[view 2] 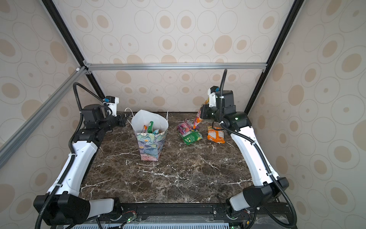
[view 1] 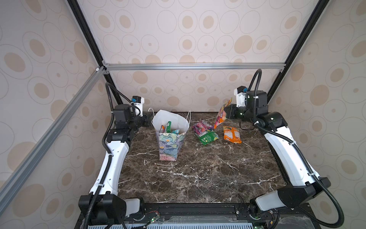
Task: Place the snacks into the paper bag
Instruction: 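Carry the FOX'S Fruits packet over the paper bag held by the left gripper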
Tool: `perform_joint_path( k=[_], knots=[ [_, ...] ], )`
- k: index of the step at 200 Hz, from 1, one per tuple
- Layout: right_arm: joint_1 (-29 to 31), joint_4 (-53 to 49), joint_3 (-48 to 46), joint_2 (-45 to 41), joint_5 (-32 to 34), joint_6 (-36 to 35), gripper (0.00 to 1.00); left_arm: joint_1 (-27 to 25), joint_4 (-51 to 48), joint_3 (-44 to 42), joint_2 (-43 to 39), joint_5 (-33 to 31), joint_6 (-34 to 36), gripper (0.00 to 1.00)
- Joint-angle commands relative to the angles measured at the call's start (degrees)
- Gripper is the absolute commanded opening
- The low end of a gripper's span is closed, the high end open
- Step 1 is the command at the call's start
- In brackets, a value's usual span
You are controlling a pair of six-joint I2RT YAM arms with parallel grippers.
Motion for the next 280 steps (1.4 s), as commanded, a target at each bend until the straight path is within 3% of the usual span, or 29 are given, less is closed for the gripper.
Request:
perform_joint_path(
  k=[1,105,147,280],
  knots=[
    [1.95,-0.31,5.34,1.38,1.20,-2.09,0.00,-0.09,3.41,1.38,-1.40,0.17,1.14,0.03],
    [10.46,-2.92,27.28,14.14,3.14,-5.23,0.00,-0.10,3.88,1.20,-1.62,1.22,0.63,0.04],
    [12.82,-3.33,40.49,20.48,3.00,-5.43,0.00,-0.10,3.72,1.28,-1.60,1.01,0.71,0.04],
    [17.64,4.19,44.50,24.86,2.71,-5.23,0.00,-0.09,3.95,1.11,-1.67,1.05,0.63,0.04]
  ],
)
